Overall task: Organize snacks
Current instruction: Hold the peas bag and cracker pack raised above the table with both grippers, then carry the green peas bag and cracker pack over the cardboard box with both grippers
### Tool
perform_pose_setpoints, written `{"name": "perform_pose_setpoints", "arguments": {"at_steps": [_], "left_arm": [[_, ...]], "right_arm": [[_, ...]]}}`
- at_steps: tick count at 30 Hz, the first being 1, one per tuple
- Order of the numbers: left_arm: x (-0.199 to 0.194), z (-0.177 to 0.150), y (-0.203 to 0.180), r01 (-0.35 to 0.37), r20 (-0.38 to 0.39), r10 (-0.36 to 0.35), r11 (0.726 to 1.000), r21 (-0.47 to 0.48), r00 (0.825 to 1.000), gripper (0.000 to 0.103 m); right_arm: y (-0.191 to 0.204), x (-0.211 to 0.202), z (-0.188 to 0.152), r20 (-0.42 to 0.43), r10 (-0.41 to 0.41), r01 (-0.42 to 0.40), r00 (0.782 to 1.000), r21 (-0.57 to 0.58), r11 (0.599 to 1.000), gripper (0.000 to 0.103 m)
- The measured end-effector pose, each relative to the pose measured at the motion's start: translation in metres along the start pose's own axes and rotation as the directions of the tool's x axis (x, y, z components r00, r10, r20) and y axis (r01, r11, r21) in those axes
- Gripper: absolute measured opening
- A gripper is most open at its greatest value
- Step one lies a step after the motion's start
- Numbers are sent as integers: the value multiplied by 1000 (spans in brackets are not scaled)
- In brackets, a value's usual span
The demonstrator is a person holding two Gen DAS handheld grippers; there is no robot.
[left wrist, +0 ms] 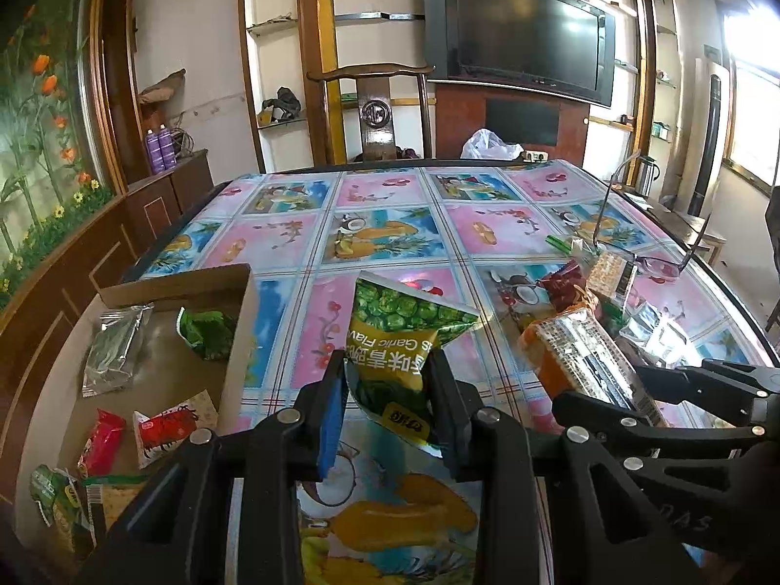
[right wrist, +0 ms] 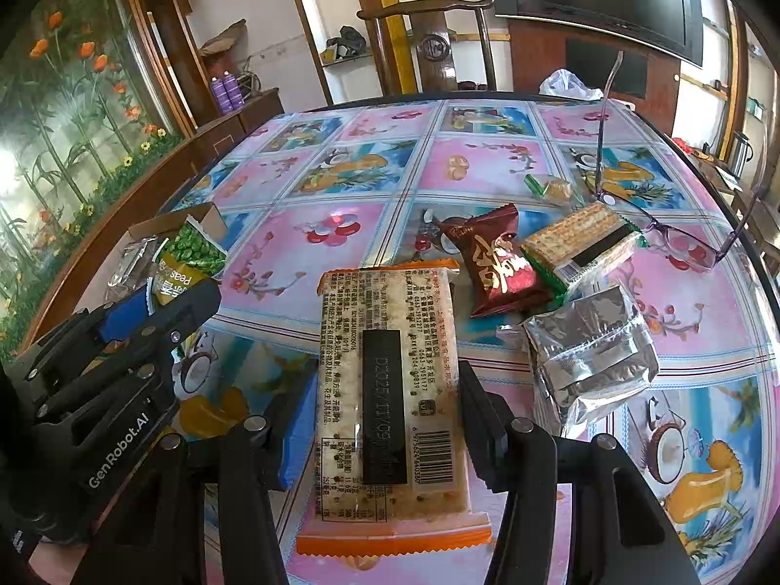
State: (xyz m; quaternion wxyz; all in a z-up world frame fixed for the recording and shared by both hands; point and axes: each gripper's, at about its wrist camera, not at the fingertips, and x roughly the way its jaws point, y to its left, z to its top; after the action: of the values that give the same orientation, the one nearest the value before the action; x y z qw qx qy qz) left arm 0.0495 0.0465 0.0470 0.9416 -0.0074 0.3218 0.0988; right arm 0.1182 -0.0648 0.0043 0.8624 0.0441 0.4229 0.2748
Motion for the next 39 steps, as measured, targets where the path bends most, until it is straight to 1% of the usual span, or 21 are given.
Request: {"name": "perform_pose_setpoints", "arguments": {"at_steps": [12,30,34,39], "left_arm": [[-2,-1,-2,-19,20,19,1000,13,1000,31],[-8,2,0,-14,31,14,1000,7,999,31],[-12,5,3,-3,39,3,1000,-9,999,31],[-17,10,13,26,50,-23,998,-56,998,32]], "right_arm": [[-2,-2,0,3,1,-1,1000,3,1000,57],[-3,-7,2,25,5,-6,1000,23,1000,57],[-5,-7,2,37,2,-3,999,34,999,57],[-12,-3,2,43,-8,5,999,71,997,57]]}}
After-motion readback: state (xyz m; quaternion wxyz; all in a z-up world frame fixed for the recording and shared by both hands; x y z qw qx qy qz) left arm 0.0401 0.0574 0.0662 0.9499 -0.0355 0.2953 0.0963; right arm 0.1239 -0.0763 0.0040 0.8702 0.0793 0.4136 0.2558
